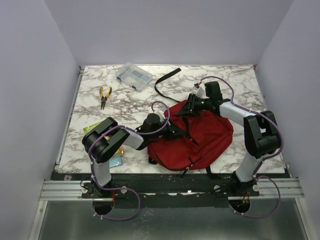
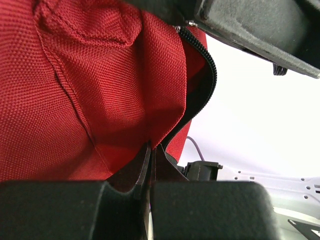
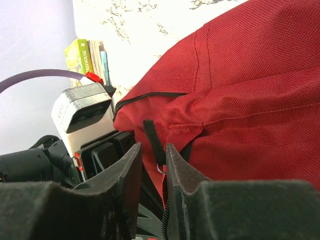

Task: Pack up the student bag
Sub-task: Zip the student bag at the center of the board.

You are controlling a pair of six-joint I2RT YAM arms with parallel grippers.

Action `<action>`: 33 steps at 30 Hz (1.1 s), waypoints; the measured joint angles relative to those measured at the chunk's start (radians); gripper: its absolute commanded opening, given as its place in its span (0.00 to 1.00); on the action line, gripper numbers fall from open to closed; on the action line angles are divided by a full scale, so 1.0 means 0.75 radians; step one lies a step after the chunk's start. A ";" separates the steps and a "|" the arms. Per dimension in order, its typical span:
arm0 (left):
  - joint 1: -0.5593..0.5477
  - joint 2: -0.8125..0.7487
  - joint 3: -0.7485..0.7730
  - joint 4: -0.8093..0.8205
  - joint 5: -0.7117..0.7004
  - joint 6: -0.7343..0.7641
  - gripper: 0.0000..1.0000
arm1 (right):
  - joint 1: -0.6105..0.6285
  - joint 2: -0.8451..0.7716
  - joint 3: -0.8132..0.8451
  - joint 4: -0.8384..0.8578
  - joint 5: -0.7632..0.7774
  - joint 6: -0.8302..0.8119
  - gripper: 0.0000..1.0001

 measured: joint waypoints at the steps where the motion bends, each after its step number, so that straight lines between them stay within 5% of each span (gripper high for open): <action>1: 0.000 0.000 0.000 0.000 0.000 0.000 0.00 | 0.000 0.000 0.000 0.000 0.002 -0.007 0.34; 20: -0.006 0.000 0.000 0.000 0.000 0.000 0.00 | 0.056 -0.056 0.037 -0.080 0.174 -0.285 0.44; 33: -0.006 0.000 0.000 0.000 0.001 0.000 0.00 | 0.210 -0.004 0.312 -0.325 0.486 -0.572 0.51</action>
